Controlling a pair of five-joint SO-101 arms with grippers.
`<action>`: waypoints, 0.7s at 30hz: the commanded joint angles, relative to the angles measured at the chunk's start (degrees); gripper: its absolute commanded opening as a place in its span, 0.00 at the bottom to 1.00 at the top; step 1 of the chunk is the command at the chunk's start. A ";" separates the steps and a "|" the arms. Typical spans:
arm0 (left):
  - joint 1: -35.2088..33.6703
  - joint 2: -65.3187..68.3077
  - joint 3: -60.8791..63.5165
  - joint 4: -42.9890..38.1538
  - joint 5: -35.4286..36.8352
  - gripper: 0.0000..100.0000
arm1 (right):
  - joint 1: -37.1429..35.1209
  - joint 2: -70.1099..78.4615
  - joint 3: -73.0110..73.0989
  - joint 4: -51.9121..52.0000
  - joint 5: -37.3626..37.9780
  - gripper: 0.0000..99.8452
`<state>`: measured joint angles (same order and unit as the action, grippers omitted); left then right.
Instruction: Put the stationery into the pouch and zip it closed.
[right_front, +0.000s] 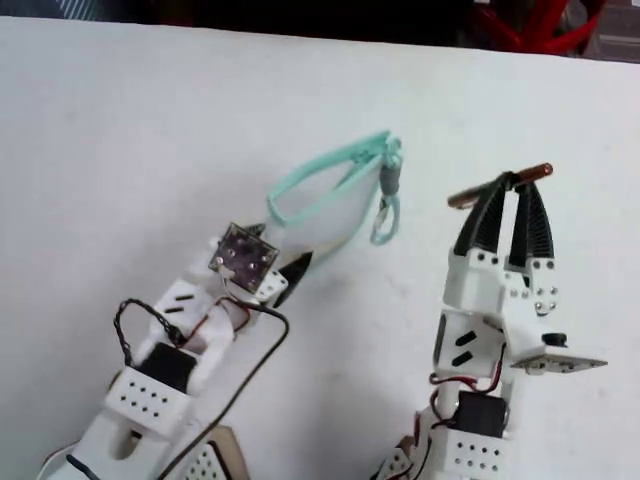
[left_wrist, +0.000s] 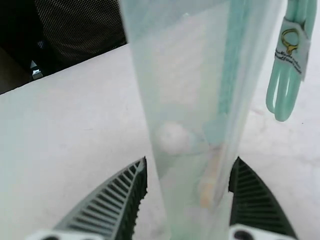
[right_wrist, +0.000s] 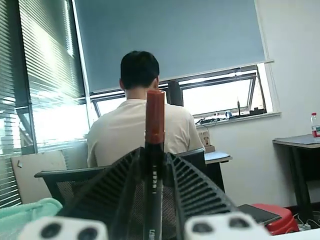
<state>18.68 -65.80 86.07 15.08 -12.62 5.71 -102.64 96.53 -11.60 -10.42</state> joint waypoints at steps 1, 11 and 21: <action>0.48 -0.04 -0.35 -1.49 -0.53 0.27 | -2.15 -0.75 0.35 1.45 0.26 0.02; 0.48 -0.04 -0.35 -1.49 -0.53 0.27 | -4.70 -0.75 0.35 2.86 0.26 0.02; 0.48 -0.04 -0.35 -1.49 -0.53 0.27 | -6.81 -0.75 -5.89 2.86 0.26 0.02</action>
<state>18.68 -65.80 86.07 15.08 -12.62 0.26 -102.90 94.95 -8.88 -10.42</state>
